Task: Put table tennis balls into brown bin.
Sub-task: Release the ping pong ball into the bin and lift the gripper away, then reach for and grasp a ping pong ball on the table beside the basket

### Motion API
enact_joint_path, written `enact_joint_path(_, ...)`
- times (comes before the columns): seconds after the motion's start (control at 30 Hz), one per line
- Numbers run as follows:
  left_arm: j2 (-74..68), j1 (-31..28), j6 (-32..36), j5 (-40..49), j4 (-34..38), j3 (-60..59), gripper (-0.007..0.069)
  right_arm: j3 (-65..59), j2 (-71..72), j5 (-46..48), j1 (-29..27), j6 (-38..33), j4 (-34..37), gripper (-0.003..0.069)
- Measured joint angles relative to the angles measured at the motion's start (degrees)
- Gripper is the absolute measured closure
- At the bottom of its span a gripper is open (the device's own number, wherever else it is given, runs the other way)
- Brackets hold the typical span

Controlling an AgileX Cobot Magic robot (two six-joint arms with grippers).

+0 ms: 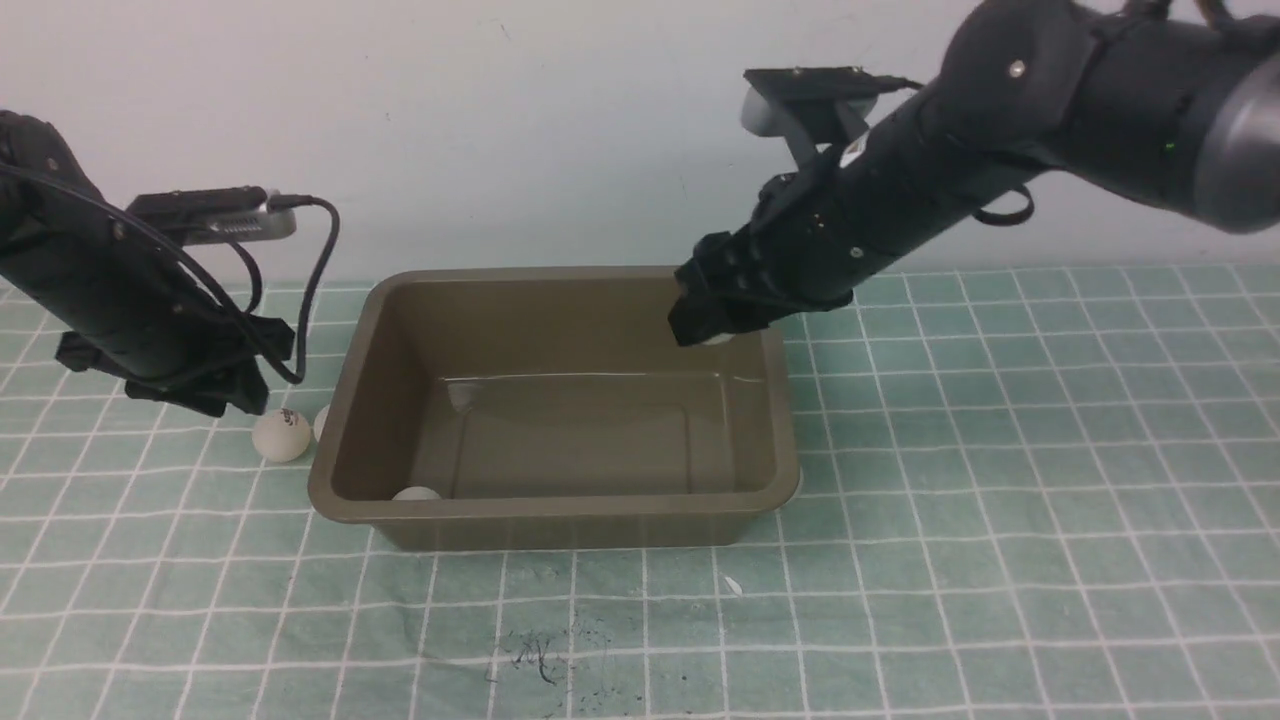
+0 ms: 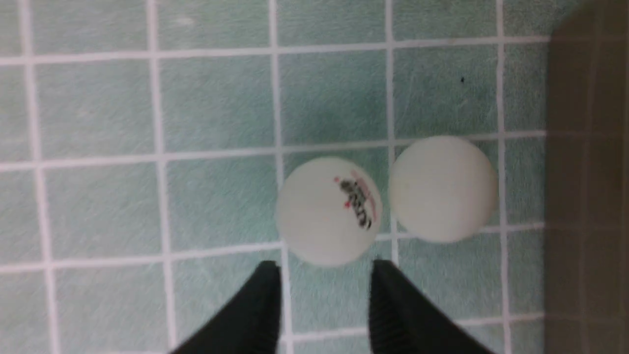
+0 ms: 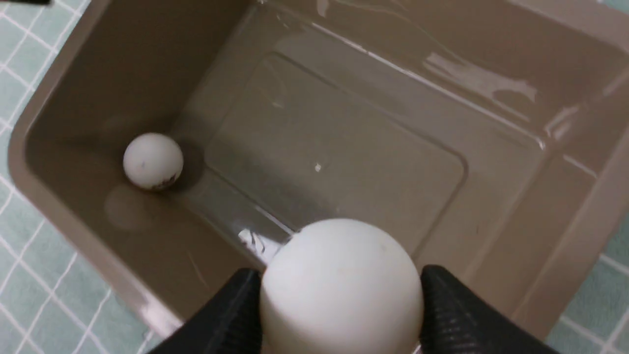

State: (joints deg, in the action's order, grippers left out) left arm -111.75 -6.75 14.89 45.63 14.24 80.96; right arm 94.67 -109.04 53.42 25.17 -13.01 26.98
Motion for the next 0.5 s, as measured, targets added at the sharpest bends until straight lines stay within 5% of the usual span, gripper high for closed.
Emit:
enact_joint_path(0.1,-2.2,0.4,0.0,-2.7,0.4,0.0,0.0160,4.3,-1.2,2.8,-0.7,0.9,-3.0,0.0114)
enact_joint_path(0.2,-4.2,0.4,-0.5,-4.4,0.5,0.0,0.0080,7.8,-0.1,8.1,-2.0,3.9,-8.8,0.0049)
enact_joint_path(0.33,-6.4,0.4,-0.9,-5.5,0.4,0.0,0.0128,8.7,3.1,13.2,-4.5,8.3,-18.4,0.0086)
enact_joint_path(0.4,-7.0,0.4,-0.9,-5.4,0.3,0.0,0.0260,8.9,4.9,16.5,-6.7,11.1,-22.9,0.0138)
enact_joint_path(0.5,-6.9,0.4,-0.9,-4.2,0.0,1.1,0.0272,7.8,6.3,17.4,-9.7,13.0,-25.7,0.0200)
